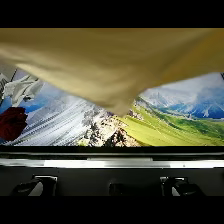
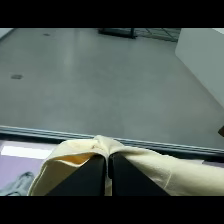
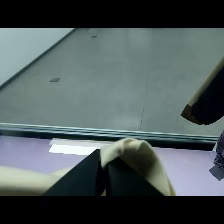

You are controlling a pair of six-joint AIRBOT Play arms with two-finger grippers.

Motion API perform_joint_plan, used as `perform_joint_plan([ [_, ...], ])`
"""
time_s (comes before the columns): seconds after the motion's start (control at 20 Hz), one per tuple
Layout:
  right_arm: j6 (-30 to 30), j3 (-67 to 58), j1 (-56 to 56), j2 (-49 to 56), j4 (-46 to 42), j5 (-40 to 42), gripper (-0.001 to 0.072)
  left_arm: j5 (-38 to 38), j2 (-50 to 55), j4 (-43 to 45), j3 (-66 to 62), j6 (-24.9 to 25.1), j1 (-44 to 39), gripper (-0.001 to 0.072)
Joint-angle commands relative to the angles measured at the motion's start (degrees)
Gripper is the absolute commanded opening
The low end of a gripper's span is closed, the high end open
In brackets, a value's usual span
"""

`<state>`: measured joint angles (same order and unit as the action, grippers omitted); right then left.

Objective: Fold the clothes and pants, and hang the long-sleeved shirts on hangers.

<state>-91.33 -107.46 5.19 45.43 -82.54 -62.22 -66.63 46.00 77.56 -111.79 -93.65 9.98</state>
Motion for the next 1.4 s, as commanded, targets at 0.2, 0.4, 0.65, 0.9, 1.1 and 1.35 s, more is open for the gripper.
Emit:
perform_joint_plan([
  [0.2,-13.1,0.4,0.0,8.7,-1.0,-15.8,0.0029,-4.7,5.4,-2.2,5.9,-2.0,0.0,0.0014],
  [0.4,-14.8,4.5,0.0,26.0,3.7,-24.1,0.0029,-4.9,21.6,-4.5,14.3,0.9,-2.6,0.0015],
  [0.65,-16.4,7.0,0.0,47.8,5.2,-16.9,0.0029,2.1,47.7,-4.5,16.1,0.6,-7.6,0.0017],
  [0.9,-21.0,7.0,0.0,59.3,6.4,-8.4,0.0029,3.5,58.4,-4.5,16.1,-7.3,-8.2,0.0044],
  [1.1,-20.7,7.0,0.0,59.7,6.6,-7.6,0.0029,-3.6,54.7,-4.9,13.6,-1.2,-4.7,0.072],
  [1.35,-19.5,7.0,0.0,58.9,6.3,-11.4,0.0029,-12.8,40.0,-4.9,20.7,-0.1,3.2,0.072],
])
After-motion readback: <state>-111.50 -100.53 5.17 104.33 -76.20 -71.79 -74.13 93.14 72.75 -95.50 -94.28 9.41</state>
